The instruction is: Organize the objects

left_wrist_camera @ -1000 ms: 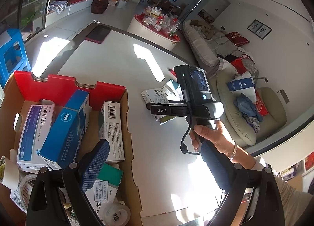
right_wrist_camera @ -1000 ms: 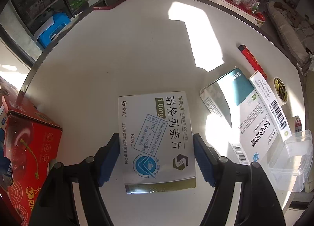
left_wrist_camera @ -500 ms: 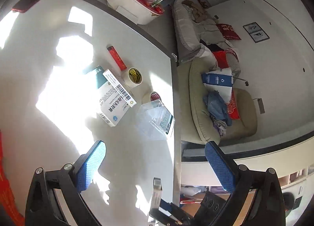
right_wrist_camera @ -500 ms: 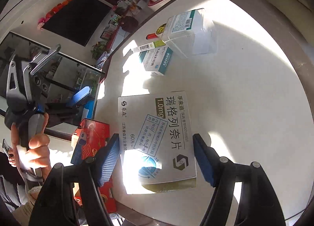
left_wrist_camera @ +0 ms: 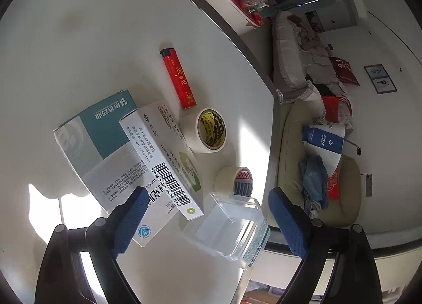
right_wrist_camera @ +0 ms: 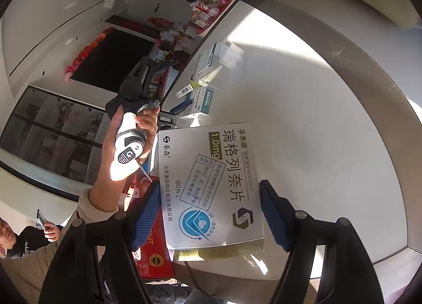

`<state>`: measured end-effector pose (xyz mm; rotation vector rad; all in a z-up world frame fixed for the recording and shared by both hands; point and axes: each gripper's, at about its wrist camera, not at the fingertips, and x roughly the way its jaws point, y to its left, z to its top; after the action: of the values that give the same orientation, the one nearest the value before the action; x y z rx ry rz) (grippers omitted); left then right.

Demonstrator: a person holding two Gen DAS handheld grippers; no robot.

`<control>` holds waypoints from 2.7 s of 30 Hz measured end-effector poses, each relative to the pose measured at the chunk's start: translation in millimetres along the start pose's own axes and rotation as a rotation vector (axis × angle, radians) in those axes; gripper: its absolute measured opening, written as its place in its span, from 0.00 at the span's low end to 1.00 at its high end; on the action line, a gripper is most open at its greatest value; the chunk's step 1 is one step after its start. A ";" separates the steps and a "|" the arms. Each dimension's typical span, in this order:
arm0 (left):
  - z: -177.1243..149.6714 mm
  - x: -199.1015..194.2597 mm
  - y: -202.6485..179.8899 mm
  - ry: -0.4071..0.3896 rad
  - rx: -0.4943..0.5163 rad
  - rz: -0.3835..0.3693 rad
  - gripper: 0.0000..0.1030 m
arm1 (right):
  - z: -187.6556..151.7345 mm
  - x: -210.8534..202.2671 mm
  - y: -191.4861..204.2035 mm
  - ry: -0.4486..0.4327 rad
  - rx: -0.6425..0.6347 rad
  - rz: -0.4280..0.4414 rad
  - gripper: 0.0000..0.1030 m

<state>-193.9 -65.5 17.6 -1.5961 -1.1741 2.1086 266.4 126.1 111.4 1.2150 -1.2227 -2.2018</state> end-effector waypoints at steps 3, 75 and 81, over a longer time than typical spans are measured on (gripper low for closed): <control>5.5 7.9 1.8 -0.005 0.008 0.002 0.62 | -6.0 -1.7 -2.8 -0.003 0.004 0.013 0.71; -238.5 -346.9 149.0 -0.536 0.607 0.459 0.14 | -130.0 28.4 81.5 -0.028 0.044 -0.086 0.71; -238.5 -346.7 148.4 -0.537 0.606 0.470 0.14 | -131.5 29.9 80.4 -0.024 0.041 -0.086 0.71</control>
<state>185.9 -269.5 132.7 -1.1186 -0.1768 2.9254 347.8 -7.2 127.0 1.2832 -1.2524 -2.2687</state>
